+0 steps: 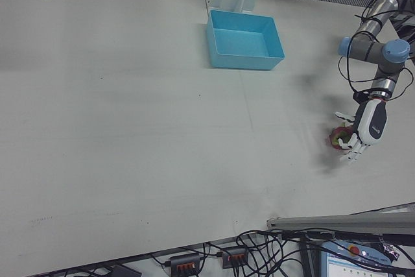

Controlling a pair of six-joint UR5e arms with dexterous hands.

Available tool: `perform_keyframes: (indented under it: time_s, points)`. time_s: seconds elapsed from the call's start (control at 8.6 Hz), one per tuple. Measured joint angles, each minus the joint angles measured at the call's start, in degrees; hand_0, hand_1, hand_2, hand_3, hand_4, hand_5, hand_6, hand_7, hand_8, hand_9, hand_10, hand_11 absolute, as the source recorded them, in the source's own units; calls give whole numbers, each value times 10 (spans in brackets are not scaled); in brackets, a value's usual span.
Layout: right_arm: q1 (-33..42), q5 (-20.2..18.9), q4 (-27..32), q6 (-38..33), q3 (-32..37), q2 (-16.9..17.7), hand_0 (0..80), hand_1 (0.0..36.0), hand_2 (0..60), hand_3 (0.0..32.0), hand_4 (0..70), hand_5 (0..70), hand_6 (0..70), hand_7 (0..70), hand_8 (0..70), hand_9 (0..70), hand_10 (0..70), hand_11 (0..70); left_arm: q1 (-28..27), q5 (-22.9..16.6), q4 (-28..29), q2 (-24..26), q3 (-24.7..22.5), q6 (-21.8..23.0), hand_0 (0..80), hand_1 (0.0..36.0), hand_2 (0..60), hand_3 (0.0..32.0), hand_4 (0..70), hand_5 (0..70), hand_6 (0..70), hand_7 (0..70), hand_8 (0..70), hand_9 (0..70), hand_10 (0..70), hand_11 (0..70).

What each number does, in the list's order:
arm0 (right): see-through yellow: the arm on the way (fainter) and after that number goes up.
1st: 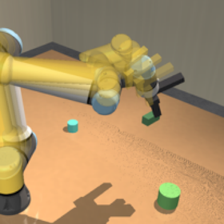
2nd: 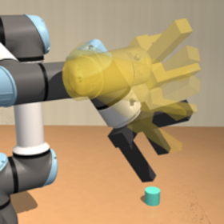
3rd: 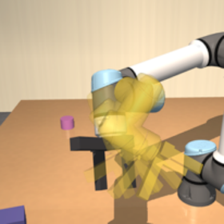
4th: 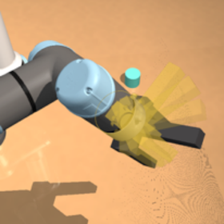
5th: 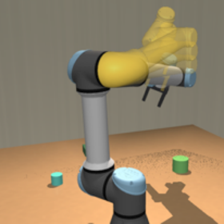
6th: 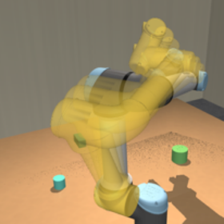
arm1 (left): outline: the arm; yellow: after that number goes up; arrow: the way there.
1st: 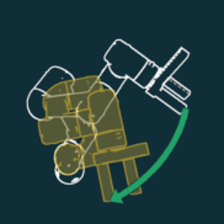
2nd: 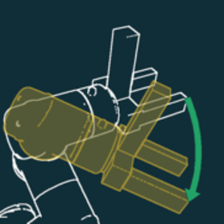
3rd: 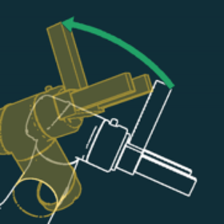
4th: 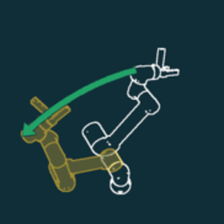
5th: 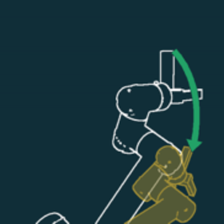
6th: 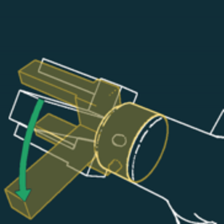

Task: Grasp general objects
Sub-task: 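Close the left hand's fingers around the pink dragon fruit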

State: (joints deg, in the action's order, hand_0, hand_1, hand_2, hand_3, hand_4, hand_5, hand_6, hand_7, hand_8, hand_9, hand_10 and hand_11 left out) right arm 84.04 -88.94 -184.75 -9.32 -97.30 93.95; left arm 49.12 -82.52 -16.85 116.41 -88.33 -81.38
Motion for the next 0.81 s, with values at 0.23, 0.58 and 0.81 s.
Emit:
perform_keyframes:
  time_s: [0.23, 0.58, 0.81]
  points:
    - [0, 0, 0, 0, 0, 0, 0, 0, 0, 0, 0, 0, 0, 0, 0, 0, 0, 0, -4, 5, 2, 1, 12, -12, 551, 360, 600, 92, 0, 700, 96, 258, 164, 110, 80, 146]
    - [0, 0, 0, 0, 0, 0, 0, 0, 0, 0, 0, 0, 0, 0, 0, 0, 0, 0, -6, 8, 7, 1, 27, -16, 554, 360, 600, 94, 0, 700, 96, 259, 165, 114, 80, 147]
    - [0, 0, 0, 0, 0, 0, 0, 0, 0, 0, 0, 0, 0, 0, 0, 0, 0, 0, -13, 11, 9, 1, 39, -17, 559, 360, 600, 108, 0, 700, 104, 268, 174, 132, 97, 172]
